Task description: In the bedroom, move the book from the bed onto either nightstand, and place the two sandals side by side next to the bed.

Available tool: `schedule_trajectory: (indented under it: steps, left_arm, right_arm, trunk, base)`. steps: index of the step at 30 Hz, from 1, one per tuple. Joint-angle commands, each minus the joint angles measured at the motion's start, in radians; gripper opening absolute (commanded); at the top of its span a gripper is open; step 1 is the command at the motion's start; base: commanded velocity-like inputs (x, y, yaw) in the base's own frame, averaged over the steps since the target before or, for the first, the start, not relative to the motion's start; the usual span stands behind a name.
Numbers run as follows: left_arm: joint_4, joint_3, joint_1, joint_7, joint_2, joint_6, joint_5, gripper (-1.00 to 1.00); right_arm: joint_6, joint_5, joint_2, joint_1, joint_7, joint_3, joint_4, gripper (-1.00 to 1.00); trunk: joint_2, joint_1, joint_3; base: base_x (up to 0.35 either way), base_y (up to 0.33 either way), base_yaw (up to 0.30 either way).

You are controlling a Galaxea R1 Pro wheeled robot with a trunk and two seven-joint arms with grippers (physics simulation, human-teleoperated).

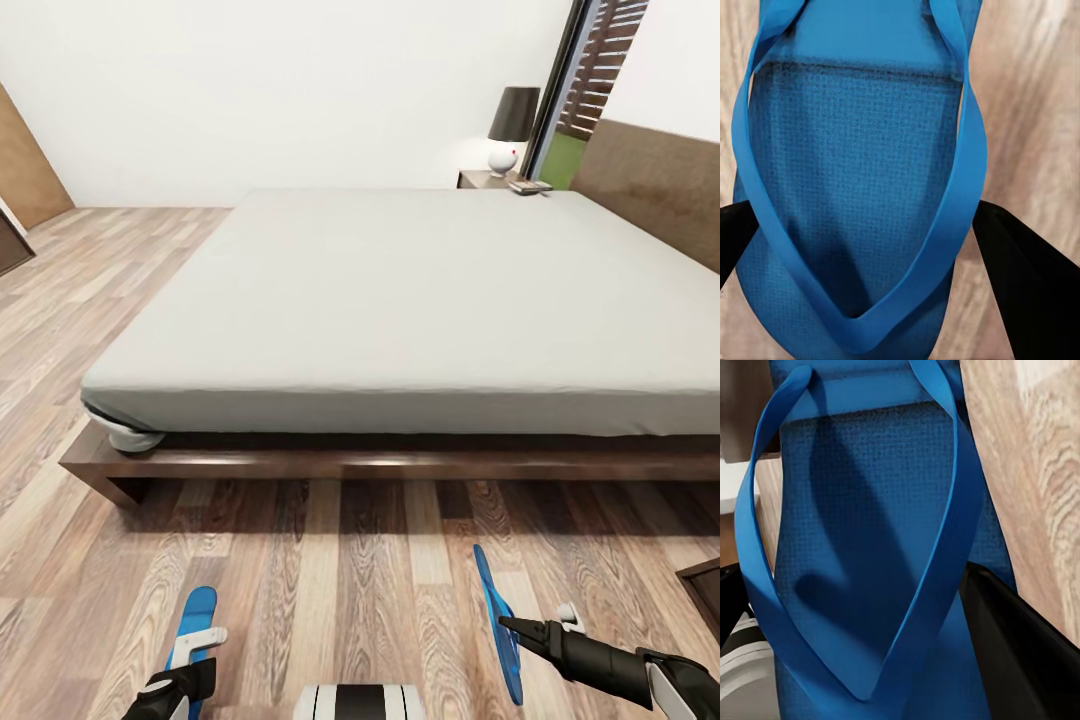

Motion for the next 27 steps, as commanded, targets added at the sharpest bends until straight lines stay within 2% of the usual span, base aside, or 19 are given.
schedule_trajectory:
  steps: [1, 16, 27]
  left_arm:
    - [-0.002, -0.001, 0.000, 0.004, 0.000, 0.005, 0.010, -1.00]
    - [-0.002, 0.000, 0.000, 0.004, 0.001, 0.005, 0.010, -1.00]
    - [-0.002, -0.001, 0.000, 0.004, 0.002, 0.005, 0.010, -1.00]
  right_arm:
    - [0.009, -0.004, 0.000, 0.000, 0.001, -0.001, 0.000, -1.00]
    - [0.009, -0.004, 0.000, 0.000, 0.001, -0.001, 0.000, -1.00]
    - [0.009, -0.005, -0.001, 0.000, 0.001, -0.001, -0.001, -1.00]
  trunk:
    - [0.000, 0.000, -0.001]
    - [0.000, 0.000, -0.001]
    - [0.000, 0.000, -0.001]
  base:
    - [0.164, 0.124, 0.000]
    - [0.230, 0.182, 0.000]
    - [0.089, 0.185, 0.000]
